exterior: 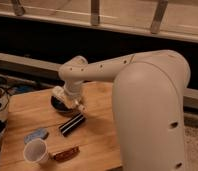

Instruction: Place the bottle in the ceramic bowl

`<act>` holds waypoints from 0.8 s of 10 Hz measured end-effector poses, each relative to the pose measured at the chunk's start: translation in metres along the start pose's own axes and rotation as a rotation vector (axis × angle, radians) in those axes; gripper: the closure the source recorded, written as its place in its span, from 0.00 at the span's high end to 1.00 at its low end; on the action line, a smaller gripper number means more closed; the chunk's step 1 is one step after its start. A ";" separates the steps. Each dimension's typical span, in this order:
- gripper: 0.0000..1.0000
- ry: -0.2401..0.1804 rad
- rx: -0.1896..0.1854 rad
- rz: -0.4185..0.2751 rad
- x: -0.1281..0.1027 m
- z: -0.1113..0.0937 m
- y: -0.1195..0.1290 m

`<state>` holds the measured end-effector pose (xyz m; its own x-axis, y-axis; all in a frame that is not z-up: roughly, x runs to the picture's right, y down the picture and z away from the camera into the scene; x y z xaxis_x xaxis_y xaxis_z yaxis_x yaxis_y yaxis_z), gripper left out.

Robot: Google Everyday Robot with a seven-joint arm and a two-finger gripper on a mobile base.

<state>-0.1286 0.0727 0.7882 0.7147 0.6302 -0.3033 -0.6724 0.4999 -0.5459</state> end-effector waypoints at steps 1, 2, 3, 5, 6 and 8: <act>0.01 -0.014 -0.015 0.004 -0.001 0.001 -0.003; 0.01 -0.028 -0.039 0.006 -0.004 0.005 -0.007; 0.01 -0.036 -0.059 0.007 -0.006 0.011 -0.011; 0.01 -0.030 -0.093 -0.003 -0.015 0.033 -0.009; 0.01 -0.024 -0.086 -0.008 -0.015 0.037 -0.007; 0.02 -0.020 -0.068 -0.012 -0.014 0.032 -0.002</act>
